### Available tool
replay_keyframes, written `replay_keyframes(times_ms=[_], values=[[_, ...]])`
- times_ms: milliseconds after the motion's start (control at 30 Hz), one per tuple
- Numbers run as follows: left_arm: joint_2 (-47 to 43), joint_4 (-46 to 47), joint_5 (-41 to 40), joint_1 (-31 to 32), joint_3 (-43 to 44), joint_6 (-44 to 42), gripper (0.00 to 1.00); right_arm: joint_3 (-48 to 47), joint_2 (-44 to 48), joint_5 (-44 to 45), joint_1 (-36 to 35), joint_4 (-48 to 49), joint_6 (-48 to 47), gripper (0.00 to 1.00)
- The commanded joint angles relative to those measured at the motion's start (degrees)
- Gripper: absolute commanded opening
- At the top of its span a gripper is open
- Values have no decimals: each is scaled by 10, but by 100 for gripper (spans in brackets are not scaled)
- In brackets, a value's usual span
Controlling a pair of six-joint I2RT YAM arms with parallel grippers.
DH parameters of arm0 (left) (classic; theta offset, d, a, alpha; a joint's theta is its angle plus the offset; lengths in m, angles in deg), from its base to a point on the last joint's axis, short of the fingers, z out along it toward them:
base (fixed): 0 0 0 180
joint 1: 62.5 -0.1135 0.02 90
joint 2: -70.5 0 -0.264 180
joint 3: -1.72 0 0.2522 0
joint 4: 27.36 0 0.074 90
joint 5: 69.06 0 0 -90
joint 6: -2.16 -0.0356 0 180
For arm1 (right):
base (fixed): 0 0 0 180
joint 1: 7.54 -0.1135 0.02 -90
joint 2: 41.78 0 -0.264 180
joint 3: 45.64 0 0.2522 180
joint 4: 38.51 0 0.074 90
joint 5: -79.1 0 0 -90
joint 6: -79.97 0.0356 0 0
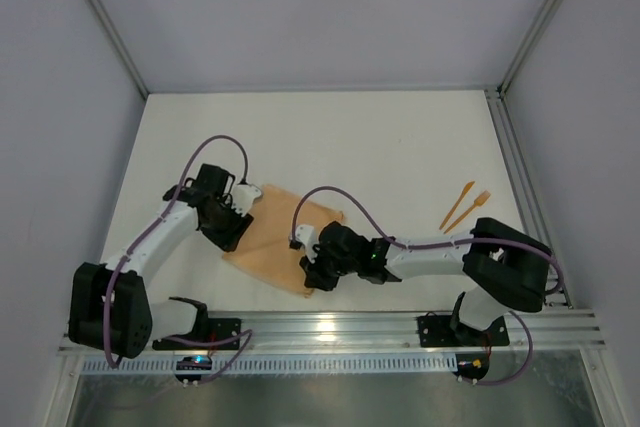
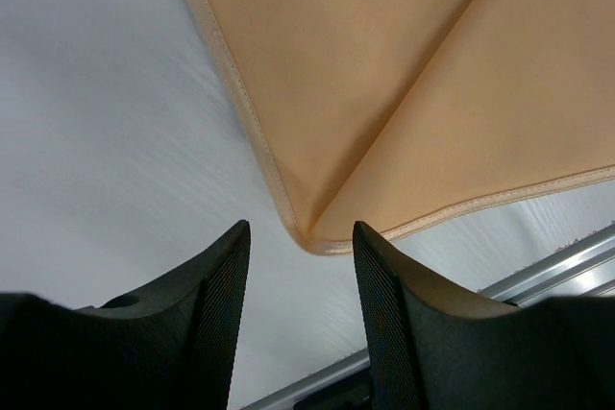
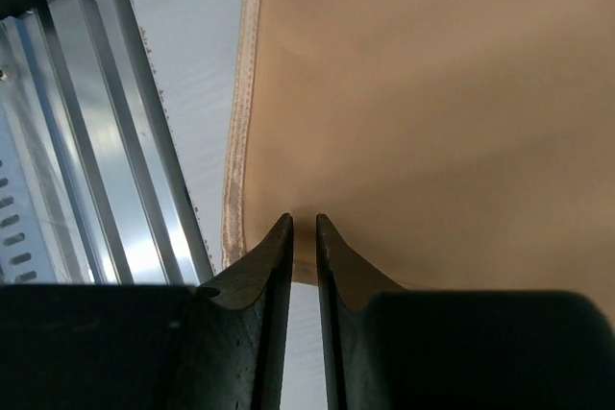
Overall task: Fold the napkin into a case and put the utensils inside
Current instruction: Move the upper triangle-folded napkin to the center of the board.
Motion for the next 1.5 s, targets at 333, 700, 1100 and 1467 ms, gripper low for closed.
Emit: replay_keyframes(times_ms=[333, 700, 1100, 1467], values=[[51, 54, -43, 16, -37, -20, 48, 11, 5, 72, 11, 26, 64, 18], [26, 49, -18, 15, -39, -23, 48, 45, 98, 86, 245, -30, 291, 66], [12, 46, -15, 16, -39, -24, 48, -21, -53, 35, 287, 39, 342, 54], [-6, 45, -15, 15, -35, -28, 48, -148, -128, 62, 310, 2, 319, 10]])
